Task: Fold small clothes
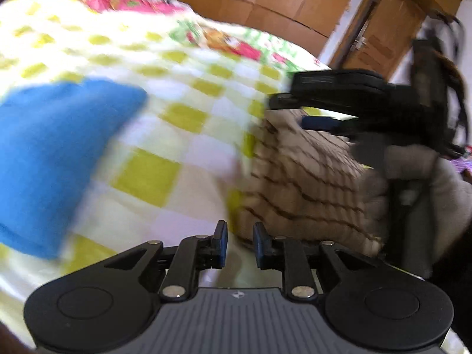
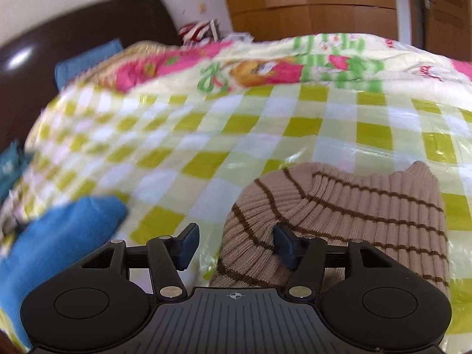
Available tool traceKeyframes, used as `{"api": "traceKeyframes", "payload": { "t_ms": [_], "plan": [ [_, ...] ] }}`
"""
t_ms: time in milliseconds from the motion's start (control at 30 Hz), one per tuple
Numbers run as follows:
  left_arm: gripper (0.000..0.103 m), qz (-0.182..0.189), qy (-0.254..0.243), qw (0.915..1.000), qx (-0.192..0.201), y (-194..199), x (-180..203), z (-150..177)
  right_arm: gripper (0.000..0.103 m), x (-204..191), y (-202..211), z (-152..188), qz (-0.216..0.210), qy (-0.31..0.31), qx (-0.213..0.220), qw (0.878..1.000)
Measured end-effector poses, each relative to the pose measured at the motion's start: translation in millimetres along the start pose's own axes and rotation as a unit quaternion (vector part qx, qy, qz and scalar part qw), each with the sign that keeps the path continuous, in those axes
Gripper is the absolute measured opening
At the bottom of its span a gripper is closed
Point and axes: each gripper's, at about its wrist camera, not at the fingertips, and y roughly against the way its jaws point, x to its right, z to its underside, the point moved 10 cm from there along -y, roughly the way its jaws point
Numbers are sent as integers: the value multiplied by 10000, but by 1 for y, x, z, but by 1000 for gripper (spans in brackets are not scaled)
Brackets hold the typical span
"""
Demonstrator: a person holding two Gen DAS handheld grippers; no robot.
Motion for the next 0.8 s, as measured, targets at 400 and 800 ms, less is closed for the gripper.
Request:
{"api": "traceKeyframes", "payload": {
  "t_ms": [400,800],
  "plan": [
    [35,805,-1361,9838,846,-45,93,-85,57,78,89,-17,140,-359,782,9962],
    [42,207,-1982,9798,136,-108,68,-62,51,112,100,125,285,-319,-571,9975]
  ]
}}
